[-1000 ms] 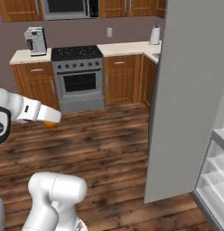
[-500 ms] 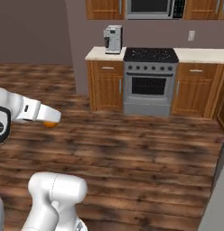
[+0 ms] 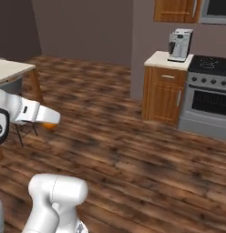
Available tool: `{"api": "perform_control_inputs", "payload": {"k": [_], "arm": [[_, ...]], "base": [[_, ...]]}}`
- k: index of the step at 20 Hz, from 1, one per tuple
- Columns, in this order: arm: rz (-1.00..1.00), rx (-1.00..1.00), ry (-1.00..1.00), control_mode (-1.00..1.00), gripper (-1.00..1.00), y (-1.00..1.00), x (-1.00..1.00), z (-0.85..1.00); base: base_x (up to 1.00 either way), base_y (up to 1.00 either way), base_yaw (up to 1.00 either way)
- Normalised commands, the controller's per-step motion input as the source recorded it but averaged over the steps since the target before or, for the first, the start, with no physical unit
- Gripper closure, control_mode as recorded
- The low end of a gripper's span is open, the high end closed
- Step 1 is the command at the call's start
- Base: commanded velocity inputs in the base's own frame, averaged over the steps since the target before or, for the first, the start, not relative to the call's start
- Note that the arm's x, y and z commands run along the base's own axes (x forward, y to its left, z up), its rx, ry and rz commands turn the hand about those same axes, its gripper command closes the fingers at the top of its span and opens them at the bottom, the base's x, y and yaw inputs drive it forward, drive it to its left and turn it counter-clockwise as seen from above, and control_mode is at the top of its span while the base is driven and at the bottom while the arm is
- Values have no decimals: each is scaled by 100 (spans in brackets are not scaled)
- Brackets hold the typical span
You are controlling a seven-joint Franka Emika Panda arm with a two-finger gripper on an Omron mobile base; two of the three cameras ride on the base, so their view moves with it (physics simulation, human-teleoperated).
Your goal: Pick the tangerine and banana from the fridge and place them on the plate next to the blender to make a fruit smoothie.
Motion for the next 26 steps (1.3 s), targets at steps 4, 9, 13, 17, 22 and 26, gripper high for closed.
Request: {"api": "perform_control_inputs", "payload": {"k": [4,9,13,17,22,26], "arm": [[0,0,0,100,100,0,0,0],[0,0,0,100,100,0,0,0],[0,0,0,100,100,0,0,0],[0,0,0,100,100,0,0,0],[0,0,0,100,100,0,0,0],[0,0,0,100,100,0,0,0]], "base": [[100,36,35],[100,57,40],[84,65,45],[72,61,50],[64,89,42],[41,100,19]]}}
